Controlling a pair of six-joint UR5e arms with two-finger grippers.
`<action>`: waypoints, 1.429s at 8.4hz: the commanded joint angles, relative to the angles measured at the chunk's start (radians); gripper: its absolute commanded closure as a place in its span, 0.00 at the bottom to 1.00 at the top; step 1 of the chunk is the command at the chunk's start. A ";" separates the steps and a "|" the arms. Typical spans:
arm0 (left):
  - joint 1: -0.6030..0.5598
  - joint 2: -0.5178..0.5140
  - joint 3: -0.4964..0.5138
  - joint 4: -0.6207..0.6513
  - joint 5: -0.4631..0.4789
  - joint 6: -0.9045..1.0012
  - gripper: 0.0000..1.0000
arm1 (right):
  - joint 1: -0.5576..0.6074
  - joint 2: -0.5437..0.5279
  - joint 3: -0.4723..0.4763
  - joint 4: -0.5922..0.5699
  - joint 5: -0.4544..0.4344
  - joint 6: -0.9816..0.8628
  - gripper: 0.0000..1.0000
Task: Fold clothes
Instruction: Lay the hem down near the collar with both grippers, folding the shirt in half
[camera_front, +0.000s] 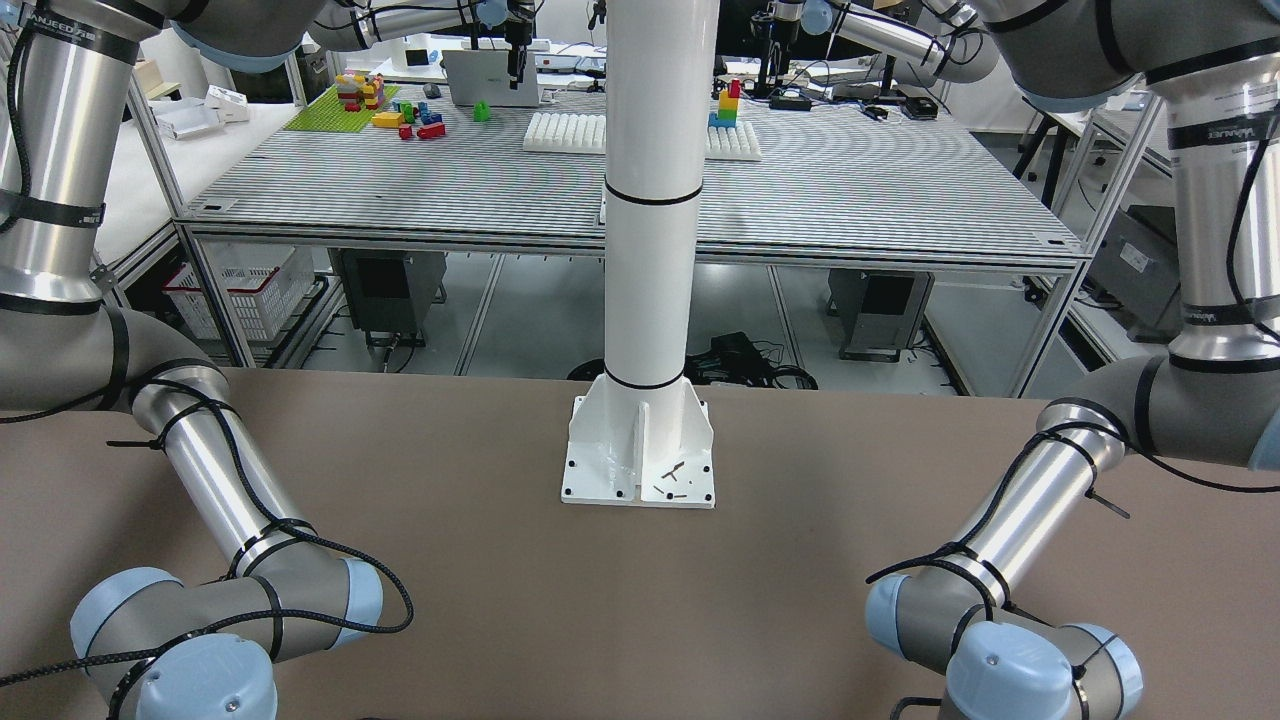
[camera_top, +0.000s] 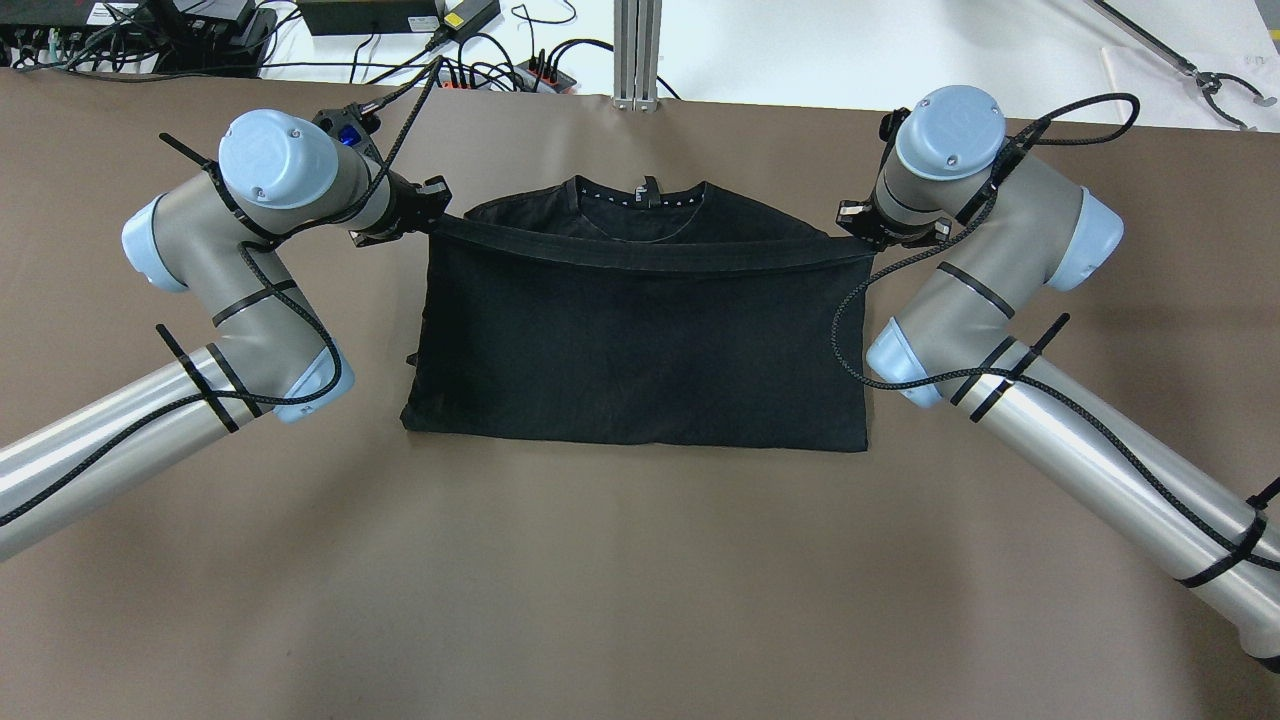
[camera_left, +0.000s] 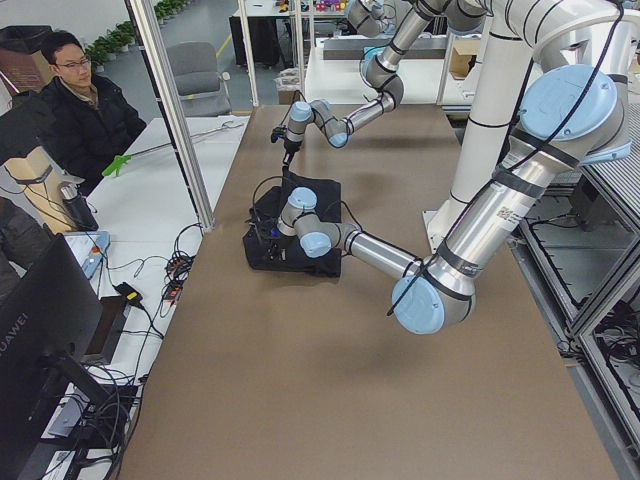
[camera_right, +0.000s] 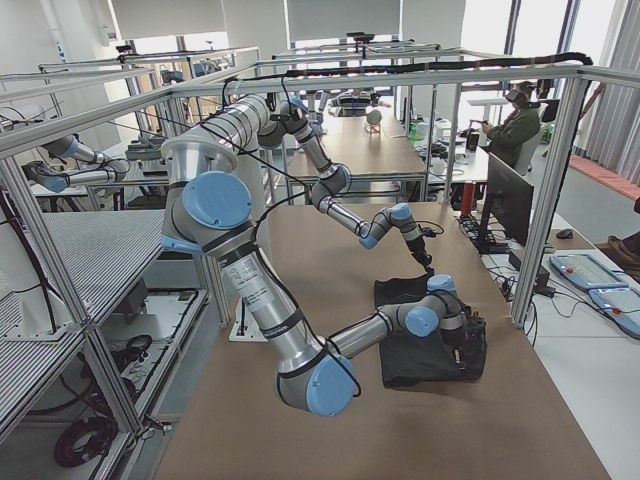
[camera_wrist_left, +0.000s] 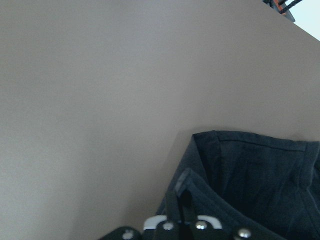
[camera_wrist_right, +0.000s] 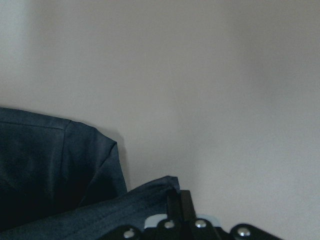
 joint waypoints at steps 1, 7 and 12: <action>-0.026 -0.002 0.034 -0.008 -0.001 0.033 0.92 | 0.000 0.086 -0.094 0.010 -0.006 0.099 0.96; -0.045 -0.037 0.167 -0.097 -0.001 0.032 0.49 | -0.009 0.116 -0.101 0.030 -0.063 0.210 0.27; -0.046 -0.042 0.153 -0.102 -0.003 0.016 0.48 | -0.119 -0.189 0.197 0.145 -0.038 0.275 0.29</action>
